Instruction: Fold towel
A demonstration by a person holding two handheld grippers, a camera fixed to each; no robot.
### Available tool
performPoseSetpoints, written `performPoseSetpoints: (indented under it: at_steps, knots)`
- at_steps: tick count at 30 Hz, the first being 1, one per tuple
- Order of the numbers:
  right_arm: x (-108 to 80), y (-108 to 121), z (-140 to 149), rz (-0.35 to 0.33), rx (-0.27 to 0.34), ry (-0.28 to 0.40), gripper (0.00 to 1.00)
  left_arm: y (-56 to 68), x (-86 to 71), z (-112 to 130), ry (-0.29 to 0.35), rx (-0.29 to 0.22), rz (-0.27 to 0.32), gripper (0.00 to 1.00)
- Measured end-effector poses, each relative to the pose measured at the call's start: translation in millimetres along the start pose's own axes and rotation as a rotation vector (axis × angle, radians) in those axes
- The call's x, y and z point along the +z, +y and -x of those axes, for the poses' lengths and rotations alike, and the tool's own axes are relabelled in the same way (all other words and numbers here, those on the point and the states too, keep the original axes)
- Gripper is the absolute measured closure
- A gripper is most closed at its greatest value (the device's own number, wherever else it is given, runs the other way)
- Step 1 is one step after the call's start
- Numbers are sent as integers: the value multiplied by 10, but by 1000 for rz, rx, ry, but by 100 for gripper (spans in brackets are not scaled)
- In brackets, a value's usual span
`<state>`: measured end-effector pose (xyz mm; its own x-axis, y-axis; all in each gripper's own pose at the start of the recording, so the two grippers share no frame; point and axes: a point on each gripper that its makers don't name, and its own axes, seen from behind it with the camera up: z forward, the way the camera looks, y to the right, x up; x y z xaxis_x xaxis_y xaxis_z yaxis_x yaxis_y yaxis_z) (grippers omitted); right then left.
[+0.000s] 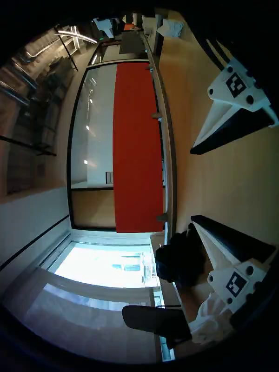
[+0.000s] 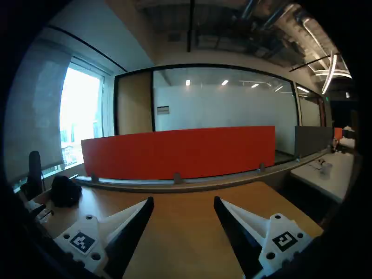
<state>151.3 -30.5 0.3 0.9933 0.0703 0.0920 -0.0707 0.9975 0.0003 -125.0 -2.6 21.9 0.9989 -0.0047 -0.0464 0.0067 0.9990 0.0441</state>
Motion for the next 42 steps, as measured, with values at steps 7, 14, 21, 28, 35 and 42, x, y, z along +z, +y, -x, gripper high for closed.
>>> performPoseSetpoints:
  at_steps: [7,14,21,28,35,42]
  knots:
    - [-23,48,48,4,-3,8,0,40,6,140,-3,-11,1,3]
    - [-42,92,57,10,-4,7,0,60,16,188,-5,-3,3,3]
    - [-39,121,57,12,-7,6,0,19,27,200,-8,-18,-3,3]
    - [-30,138,68,13,-6,2,0,15,22,193,-8,-18,-4,3]
    - [-30,137,89,12,-10,0,0,-2,22,189,-9,-19,-6,3]
    - [-18,138,85,10,-11,-2,0,-6,28,196,-9,-19,-8,3]
